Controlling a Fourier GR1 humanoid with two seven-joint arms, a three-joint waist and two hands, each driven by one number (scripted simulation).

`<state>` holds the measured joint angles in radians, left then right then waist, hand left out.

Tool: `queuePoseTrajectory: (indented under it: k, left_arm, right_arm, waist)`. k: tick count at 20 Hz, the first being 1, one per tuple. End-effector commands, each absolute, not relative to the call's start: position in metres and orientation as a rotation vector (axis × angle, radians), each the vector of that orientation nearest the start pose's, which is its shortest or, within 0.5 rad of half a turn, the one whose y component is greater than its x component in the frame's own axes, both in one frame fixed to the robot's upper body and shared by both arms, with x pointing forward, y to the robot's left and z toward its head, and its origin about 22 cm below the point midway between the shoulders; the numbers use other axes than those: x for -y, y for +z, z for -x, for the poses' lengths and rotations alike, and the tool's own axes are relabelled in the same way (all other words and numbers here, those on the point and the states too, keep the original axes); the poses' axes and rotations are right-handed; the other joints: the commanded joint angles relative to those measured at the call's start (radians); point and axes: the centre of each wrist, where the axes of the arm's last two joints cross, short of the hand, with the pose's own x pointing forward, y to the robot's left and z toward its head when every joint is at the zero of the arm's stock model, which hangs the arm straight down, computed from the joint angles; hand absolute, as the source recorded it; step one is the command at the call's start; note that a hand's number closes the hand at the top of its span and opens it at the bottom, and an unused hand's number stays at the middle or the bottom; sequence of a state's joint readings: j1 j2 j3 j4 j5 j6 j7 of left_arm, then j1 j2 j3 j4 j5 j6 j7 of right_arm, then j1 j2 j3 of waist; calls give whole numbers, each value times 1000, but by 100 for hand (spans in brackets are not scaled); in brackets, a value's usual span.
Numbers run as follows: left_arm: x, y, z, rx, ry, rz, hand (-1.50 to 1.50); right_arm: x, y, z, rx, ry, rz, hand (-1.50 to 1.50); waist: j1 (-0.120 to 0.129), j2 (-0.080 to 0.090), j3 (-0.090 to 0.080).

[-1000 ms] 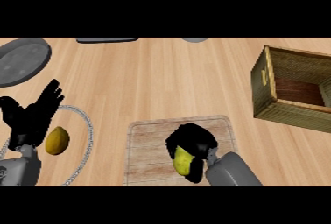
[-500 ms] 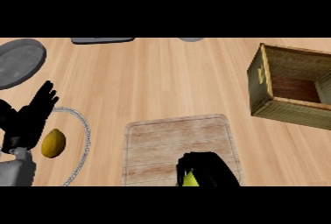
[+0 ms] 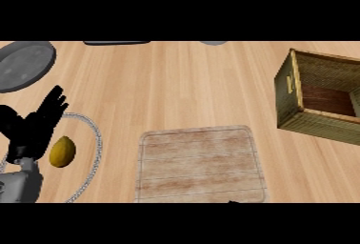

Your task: Pick the pear from the cutting board and place it in the basket

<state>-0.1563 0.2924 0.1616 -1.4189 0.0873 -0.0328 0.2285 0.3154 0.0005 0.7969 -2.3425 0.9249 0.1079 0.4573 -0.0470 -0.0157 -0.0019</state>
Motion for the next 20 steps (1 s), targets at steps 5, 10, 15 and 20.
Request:
queuePoseTrajectory:
  k: [5,10,15,20]
  left_arm:
    - [-326,38,-289,1361,-44,-231,0]
    - [-323,39,-284,1379,-63,-191,0]
    - [-320,37,-282,1376,-84,-184,0]
    - [-321,37,-289,1375,-72,-196,0]
  right_arm:
    - [152,197,-75,1783,509,533,150]
    - [148,208,-102,1795,463,643,150]
    - [152,230,-122,1785,399,725,150]
    - [150,267,-155,1754,341,867,150]
  waist:
    - [2,6,-3]
    - [40,11,-3]
    - [47,12,-1]
    - [42,12,-1]
